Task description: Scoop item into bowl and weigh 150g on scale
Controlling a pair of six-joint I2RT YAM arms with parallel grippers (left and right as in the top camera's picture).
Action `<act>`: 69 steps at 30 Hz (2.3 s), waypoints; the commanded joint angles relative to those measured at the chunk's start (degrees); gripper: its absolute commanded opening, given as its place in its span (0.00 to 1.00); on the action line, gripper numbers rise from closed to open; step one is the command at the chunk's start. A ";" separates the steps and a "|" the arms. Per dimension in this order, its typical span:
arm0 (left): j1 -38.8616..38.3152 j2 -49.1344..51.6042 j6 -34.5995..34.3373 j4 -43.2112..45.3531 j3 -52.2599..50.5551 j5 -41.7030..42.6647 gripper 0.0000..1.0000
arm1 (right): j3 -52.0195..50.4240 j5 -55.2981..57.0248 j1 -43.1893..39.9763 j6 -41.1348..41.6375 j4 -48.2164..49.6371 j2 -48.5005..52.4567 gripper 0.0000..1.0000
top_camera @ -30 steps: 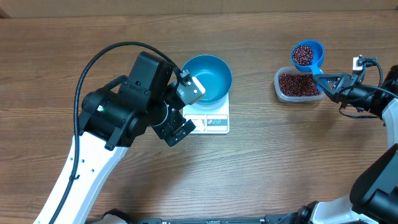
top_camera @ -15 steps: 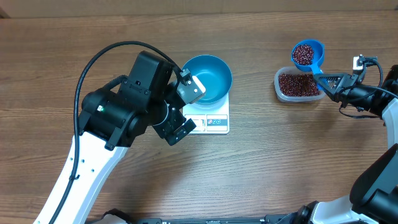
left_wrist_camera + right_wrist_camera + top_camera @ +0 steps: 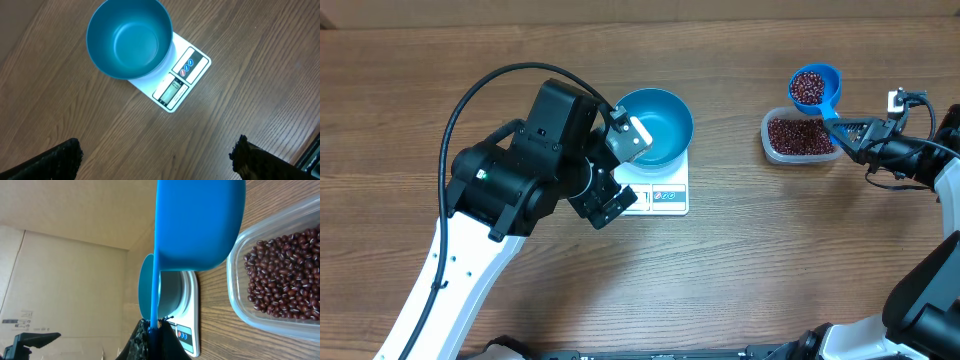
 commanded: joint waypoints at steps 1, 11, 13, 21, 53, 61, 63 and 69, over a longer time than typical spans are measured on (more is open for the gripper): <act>0.24 -0.37 -0.02 0.15 1.11 -0.20 1.00 | 0.70 -1.40 -0.20 -0.92 0.44 0.33 0.04; 0.24 -0.37 0.00 -0.37 1.14 -0.20 0.99 | 0.70 -1.40 -0.20 -0.92 0.42 0.33 0.04; 0.24 -0.37 0.00 -0.37 1.11 -0.20 1.00 | 0.70 -1.40 -0.20 -0.94 0.44 0.33 0.04; 0.24 -0.37 0.00 -0.44 1.11 -0.20 0.99 | 0.70 -1.40 -0.20 -0.92 0.44 0.33 0.04; 0.24 -0.37 0.00 -0.46 1.11 -0.20 0.99 | 2.93 -5.05 2.21 2.51 1.25 0.31 0.04; 0.24 -0.37 0.00 -0.46 1.11 -0.20 1.00 | 6.78 -4.59 8.57 4.13 1.27 0.31 0.04; 0.24 -0.37 0.00 -0.46 1.11 -0.20 1.00 | 7.52 -4.61 10.14 4.31 1.20 0.31 0.04; 0.24 -0.37 0.00 -0.46 1.11 -0.20 1.00 | 8.07 -4.35 14.34 5.42 0.81 0.20 0.04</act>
